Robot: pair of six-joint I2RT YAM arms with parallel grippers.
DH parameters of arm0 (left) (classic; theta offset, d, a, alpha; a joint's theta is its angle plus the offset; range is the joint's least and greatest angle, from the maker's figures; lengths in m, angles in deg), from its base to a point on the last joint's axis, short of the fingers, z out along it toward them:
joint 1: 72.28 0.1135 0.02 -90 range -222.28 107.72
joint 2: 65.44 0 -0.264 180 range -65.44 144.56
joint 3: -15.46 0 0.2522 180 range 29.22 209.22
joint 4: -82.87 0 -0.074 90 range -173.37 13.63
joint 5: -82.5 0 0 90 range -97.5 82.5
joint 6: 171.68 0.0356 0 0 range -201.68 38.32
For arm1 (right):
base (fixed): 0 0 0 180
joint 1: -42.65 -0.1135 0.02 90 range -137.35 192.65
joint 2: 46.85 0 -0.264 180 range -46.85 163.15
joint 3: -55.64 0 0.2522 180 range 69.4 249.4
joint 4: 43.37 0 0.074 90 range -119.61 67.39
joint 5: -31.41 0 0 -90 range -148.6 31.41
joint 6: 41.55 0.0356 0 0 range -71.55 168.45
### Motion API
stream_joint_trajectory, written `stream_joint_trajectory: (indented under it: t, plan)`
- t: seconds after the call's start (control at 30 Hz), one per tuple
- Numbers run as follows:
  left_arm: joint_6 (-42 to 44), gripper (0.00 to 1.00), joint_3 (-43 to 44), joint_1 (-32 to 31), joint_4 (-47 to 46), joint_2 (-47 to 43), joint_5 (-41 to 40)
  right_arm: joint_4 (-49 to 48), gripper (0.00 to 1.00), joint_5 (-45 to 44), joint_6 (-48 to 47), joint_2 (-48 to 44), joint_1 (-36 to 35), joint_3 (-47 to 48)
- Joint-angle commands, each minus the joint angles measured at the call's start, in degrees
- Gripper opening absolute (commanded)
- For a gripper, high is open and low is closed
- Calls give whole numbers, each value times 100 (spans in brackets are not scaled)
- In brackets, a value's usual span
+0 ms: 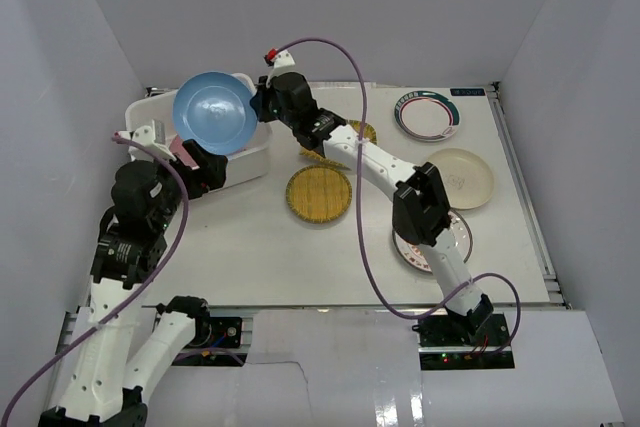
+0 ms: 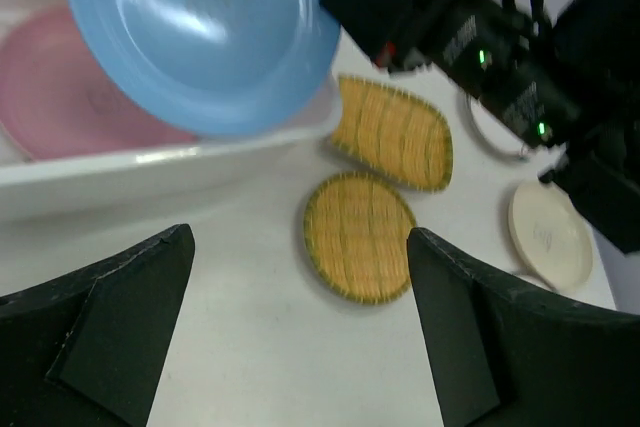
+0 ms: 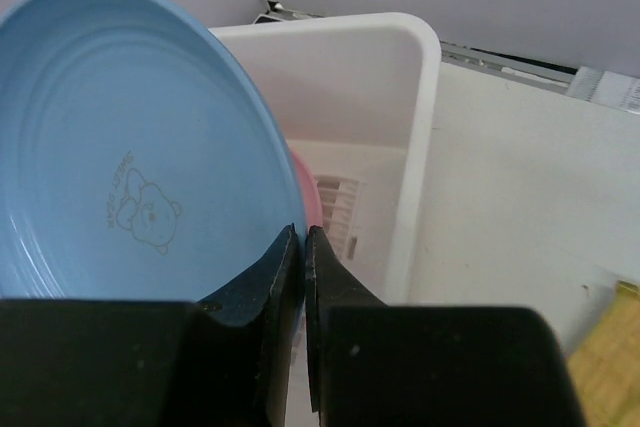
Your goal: Place the plates into the plastic bin on the countertop
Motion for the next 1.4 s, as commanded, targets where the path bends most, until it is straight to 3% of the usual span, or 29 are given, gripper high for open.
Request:
stream_joint_trajectory:
  t: [0.0,0.2,0.27,0.3,0.37,0.47,0.6,0.63,0.73,0.9,1.0,1.03,1.1,1.27,1.37]
  plan:
    - [-278,98,-271,-182,494,99,335,-677,8,-146,418,461,-39,876]
    - [-524,98,-1026,-200,363,-6,975,-1099,12,-287,242,806,-233,614]
    - [-699,98,-1447,-209,170,-67,1091,-1213,32,-226,260,561,-242,299]
    - [-770,98,-1572,-209,91,-68,1144,-1257,47,-217,234,446,-242,175]
    - [-1093,98,-1870,-209,-137,-68,1336,-1371,57,-191,111,165,-242,-71]
    - [-1559,98,-2468,-296,-674,28,1610,-1389,60,-190,-161,-590,-224,-668]
    - [-2078,98,-2873,-1075,-1210,362,1128,-1512,46,-103,-355,-2142,-137,-2134]
    - [-2184,98,-2952,-1270,-1455,580,761,-1556,32,-42,-347,-2426,-14,-2904]
    - [-2571,97,-3049,-1992,-1982,1229,-29,-1644,14,213,-85,-3446,441,-4503]
    - [-2958,93,-3032,-2520,-2958,2268,-779,-1889,11,1159,663,-4580,1690,-6556]
    - [-3082,89,-3023,-2582,-3581,2919,-1070,-2136,32,1426,927,-4828,2420,-7392]
    - [-3125,89,-2997,-2591,-3688,3086,-1132,-2145,44,1435,945,-4828,2656,-7507]
    - [-3205,87,-2927,-2600,-3960,3578,-1255,-2311,53,1688,1094,-4724,3025,-7779]
    - [-3240,84,-2988,-2608,-4866,4229,-1264,-3110,58,2516,1848,-3933,3555,-7921]
    - [-3284,81,-2979,-2617,-5244,4616,-1369,-3602,68,2675,2392,-3160,3669,-7877]
